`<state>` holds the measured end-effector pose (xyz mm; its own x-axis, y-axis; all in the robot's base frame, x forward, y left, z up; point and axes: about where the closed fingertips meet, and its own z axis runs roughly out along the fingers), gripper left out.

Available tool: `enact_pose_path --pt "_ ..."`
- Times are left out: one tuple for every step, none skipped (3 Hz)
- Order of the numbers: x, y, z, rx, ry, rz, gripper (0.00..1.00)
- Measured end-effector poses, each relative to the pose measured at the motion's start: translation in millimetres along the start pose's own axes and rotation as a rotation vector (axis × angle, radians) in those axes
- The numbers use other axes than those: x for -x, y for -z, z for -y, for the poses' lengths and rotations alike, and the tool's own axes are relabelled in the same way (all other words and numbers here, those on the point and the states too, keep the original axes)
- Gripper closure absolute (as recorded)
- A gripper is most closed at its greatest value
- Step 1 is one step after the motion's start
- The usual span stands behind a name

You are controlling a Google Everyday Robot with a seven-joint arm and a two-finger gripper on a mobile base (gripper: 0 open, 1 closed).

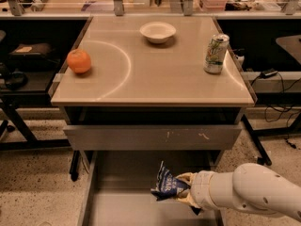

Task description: Place blue chip bag into middle drawer

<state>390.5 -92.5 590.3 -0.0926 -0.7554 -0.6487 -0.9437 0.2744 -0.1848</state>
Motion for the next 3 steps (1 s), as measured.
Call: enact_pose_path --pt "-8.9 -12.8 1.3 0.003 -0.005 0.02 1.0" --pt "-28.6 -60.3 31.2 -0.038 0.038 0.091 1.0" --pt "-44.3 -104.1 50.5 -0.062 0.068 0.155 1.0"
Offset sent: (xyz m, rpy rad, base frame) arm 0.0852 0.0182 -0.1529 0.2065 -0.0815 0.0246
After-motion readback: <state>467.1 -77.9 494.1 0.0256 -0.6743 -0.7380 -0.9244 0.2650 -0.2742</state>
